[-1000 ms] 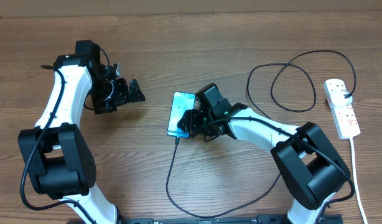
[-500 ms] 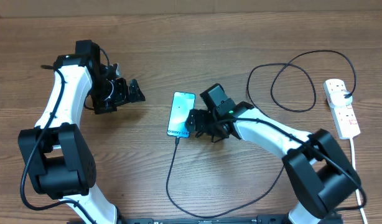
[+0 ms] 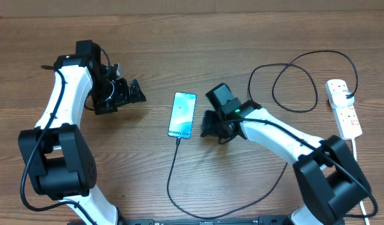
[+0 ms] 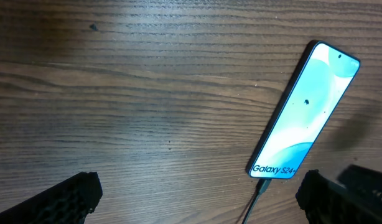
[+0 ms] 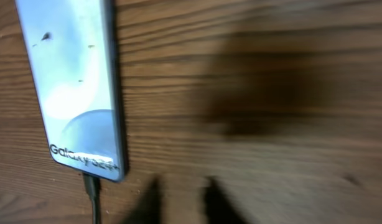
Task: Plug charger to phone and switch on socket
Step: 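Release the phone and move the right gripper to the power strip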
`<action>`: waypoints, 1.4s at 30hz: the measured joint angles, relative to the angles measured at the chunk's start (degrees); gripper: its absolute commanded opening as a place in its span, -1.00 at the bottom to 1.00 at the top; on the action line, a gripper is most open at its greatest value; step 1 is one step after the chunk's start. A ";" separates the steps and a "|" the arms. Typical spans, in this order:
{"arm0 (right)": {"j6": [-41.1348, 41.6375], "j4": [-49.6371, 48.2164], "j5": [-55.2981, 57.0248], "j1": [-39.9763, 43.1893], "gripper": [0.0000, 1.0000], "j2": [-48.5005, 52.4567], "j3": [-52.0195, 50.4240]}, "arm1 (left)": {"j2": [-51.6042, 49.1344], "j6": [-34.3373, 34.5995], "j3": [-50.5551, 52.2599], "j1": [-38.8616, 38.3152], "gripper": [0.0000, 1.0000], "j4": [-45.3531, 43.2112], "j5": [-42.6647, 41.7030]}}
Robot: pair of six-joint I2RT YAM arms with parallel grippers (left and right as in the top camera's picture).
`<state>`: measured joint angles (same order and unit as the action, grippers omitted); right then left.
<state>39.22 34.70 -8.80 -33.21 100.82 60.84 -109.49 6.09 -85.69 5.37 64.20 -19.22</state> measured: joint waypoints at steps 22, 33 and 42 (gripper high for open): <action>-3.23 36.98 5.51 21.35 -0.93 -18.16 21.70 | 0.00 0.00 0.00 0.00 1.00 0.02 0.00; -3.48 38.42 15.15 26.60 -0.34 -16.26 21.70 | 0.00 0.00 0.00 0.00 0.99 0.02 0.00; -4.39 39.06 19.91 37.05 1.00 -13.70 21.70 | 0.00 0.00 0.00 0.00 1.00 0.02 0.00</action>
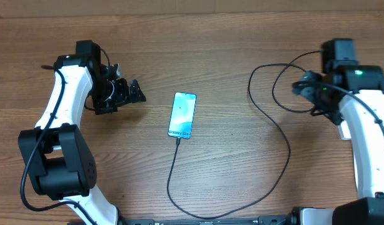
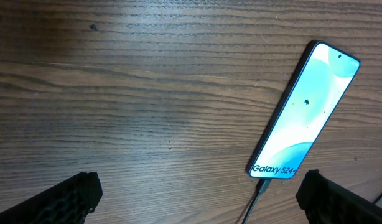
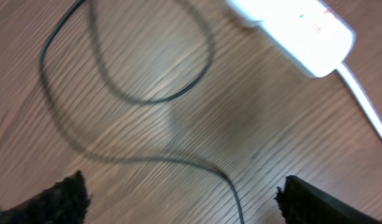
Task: Plug charger to phone and switch on socket
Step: 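Release the phone and move the right gripper to the power strip, then press the orange switch beside the plug with the right gripper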
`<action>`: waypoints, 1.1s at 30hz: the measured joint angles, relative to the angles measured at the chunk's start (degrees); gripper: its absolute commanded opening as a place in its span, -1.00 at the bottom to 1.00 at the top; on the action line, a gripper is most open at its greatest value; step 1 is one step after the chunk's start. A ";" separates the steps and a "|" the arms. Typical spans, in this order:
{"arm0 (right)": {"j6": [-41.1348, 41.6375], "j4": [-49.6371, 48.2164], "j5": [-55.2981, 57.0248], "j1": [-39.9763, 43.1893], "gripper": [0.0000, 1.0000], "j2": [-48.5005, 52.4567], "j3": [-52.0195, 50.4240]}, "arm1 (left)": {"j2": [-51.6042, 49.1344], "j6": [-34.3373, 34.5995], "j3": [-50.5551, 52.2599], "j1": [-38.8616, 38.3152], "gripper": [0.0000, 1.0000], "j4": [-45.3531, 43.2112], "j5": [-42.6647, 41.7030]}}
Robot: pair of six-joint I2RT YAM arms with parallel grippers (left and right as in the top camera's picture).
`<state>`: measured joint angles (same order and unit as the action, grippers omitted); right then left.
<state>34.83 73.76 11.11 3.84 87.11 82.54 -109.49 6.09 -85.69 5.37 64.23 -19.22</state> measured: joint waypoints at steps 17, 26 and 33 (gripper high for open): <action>-3.56 -11.45 2.05 23.30 1.00 3.69 0.00 | 0.00 0.02 0.00 0.00 1.00 0.00 0.00; -4.57 -13.44 1.60 35.71 1.00 7.15 -0.02 | 0.00 0.00 0.00 0.00 0.99 0.00 0.00; -10.32 -23.91 -1.90 36.26 1.00 7.32 -2.86 | 0.00 0.00 0.00 0.00 1.00 0.00 0.00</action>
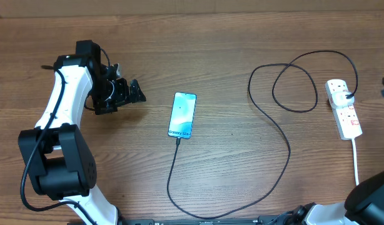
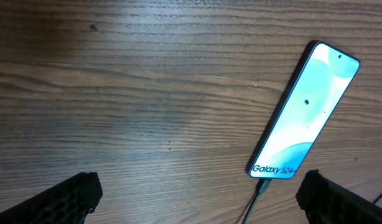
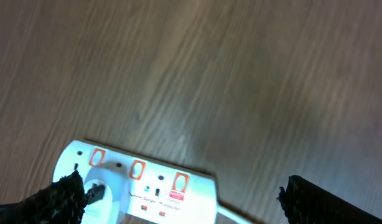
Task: Plug charger to phone and switch on socket
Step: 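Press the orange switch beside the plug with the right gripper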
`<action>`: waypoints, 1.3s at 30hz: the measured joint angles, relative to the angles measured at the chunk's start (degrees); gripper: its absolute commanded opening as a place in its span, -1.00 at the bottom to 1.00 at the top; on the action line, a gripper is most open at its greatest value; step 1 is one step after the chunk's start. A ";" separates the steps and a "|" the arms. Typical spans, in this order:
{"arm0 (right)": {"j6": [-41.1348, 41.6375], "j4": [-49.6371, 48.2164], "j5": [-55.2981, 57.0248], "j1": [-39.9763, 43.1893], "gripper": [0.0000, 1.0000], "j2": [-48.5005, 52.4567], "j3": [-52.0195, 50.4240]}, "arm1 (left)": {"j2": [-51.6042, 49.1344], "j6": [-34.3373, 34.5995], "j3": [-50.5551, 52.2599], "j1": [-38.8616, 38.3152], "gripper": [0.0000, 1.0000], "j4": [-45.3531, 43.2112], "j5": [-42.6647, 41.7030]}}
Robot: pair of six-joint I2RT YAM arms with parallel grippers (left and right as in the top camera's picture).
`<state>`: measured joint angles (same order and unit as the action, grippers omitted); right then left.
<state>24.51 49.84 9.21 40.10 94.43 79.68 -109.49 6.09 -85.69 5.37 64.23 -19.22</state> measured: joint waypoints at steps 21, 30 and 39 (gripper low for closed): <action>-11.30 -6.93 -6.86 0.00 1.00 17.94 -1.49 | 0.00 0.00 0.00 0.00 0.99 0.00 0.00; -12.33 -8.90 -8.92 0.15 1.00 20.63 -1.42 | 0.00 0.00 0.00 0.00 0.99 0.00 0.00; -12.31 -8.74 -9.46 0.31 1.00 20.94 -1.31 | 0.00 0.00 0.00 0.00 1.00 0.00 0.00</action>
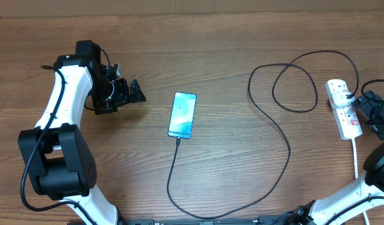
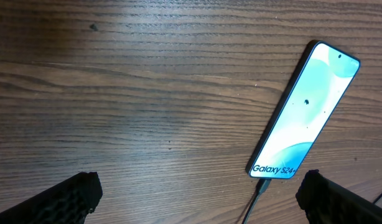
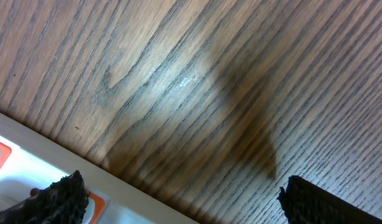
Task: Plug charger to phone and switch on socket
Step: 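Press the orange switch beside the plug with the right gripper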
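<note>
The phone (image 1: 182,114) lies screen-up and lit at the table's middle, also in the left wrist view (image 2: 306,118). A black charger cable (image 1: 177,141) sits in its bottom port, runs along the front and loops up to the white power strip (image 1: 343,115) at the right. My right gripper (image 1: 362,107) hovers open just right of the strip; its wrist view shows only the strip's edge with an orange switch (image 3: 29,177) beside the left finger (image 3: 60,199). My left gripper (image 1: 126,92) stays open left of the phone, holding nothing.
The cable's loops (image 1: 292,84) lie left of the power strip. The strip's own white lead (image 1: 356,162) runs toward the front edge. Bare wooden tabletop (image 3: 209,93) fills most of the right wrist view.
My right gripper, then almost out of the overhead view past the table's right side and looking down on the whole strip, now sits low and close against the strip's right edge. The left arm is unchanged.
My right gripper was first beside the phone's bottom end, jaws close together, cable plugged into the phone. Then it was open over the cable loops near the strip, then beyond the strip at the right edge, and now down beside the strip. Phone and left arm never moved.
</note>
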`<action>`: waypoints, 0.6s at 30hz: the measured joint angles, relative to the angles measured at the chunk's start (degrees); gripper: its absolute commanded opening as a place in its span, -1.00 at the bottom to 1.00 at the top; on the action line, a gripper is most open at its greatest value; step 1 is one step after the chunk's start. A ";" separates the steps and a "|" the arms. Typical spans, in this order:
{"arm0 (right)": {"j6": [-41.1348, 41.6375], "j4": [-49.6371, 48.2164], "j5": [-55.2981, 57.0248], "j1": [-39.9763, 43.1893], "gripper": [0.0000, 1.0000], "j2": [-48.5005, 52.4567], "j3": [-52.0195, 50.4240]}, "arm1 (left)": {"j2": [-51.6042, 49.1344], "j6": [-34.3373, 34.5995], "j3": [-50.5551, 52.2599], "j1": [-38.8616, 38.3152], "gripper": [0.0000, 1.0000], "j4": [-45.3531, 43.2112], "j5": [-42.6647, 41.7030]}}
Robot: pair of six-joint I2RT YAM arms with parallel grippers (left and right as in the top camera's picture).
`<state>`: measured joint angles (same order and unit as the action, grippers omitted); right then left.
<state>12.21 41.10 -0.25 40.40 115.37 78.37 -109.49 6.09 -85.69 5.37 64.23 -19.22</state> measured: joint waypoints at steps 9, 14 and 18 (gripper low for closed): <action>0.20 1.33 -1.92 0.13 1.00 0.04 0.42 | 0.00 0.00 0.00 0.00 1.00 -0.02 0.00; 0.00 2.97 -2.95 0.48 1.00 0.04 0.83 | 0.00 0.00 0.00 0.00 0.99 0.00 0.00; -0.04 3.82 -2.97 0.50 1.00 0.04 1.14 | 0.00 0.00 0.00 0.00 0.99 0.00 0.00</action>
<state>12.16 44.93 -3.22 40.91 115.42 79.50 -109.49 6.09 -85.69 5.37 64.23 -19.22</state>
